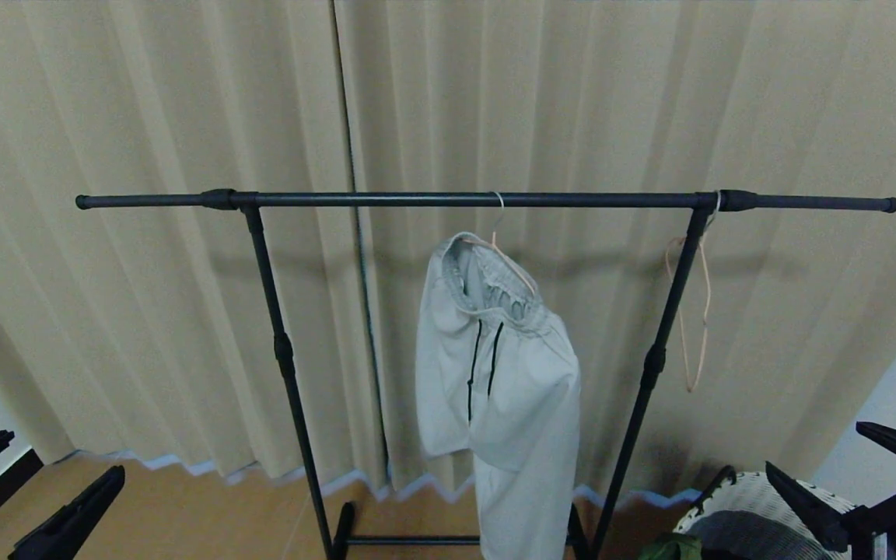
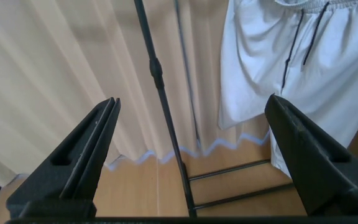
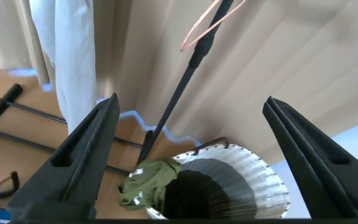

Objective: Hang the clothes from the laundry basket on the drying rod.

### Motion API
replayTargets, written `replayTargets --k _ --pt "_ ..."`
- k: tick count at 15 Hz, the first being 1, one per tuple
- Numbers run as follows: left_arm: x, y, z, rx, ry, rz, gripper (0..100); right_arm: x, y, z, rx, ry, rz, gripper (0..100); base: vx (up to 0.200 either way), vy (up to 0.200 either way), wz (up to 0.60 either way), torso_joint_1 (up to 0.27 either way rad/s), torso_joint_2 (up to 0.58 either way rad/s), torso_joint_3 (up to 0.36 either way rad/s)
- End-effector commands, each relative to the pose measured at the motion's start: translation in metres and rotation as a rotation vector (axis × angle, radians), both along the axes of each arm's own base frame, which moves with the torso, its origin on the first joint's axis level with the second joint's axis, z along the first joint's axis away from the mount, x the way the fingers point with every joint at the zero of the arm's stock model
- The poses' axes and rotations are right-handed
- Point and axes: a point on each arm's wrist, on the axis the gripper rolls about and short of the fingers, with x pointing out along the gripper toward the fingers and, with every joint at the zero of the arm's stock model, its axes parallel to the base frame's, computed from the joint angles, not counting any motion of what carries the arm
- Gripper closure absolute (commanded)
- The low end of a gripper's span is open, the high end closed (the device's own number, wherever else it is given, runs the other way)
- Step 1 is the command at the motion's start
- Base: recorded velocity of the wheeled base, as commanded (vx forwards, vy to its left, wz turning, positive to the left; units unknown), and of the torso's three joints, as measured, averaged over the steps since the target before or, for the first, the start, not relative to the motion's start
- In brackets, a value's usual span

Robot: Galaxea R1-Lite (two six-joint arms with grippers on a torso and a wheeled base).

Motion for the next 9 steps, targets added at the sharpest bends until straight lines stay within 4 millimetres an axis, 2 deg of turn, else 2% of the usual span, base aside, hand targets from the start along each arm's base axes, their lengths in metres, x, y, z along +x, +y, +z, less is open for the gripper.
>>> replayTargets --k 1,9 --pt "0.0000 0.0003 0.0002 0.000 -0.002 0.004 0 -0.0015 -0.0004 -0.0014 -0.004 0.004 -0.001 0 0.000 0.000 0.00 0.000 0.00 0.000" --pt "-0.0023 0.0002 -0.0001 0.002 -0.013 -0.002 0 -0.0042 -0.0008 -0.0032 -0.009 0.009 -0.001 0 0.000 0.000 0.00 -0.012 0.02 0.014"
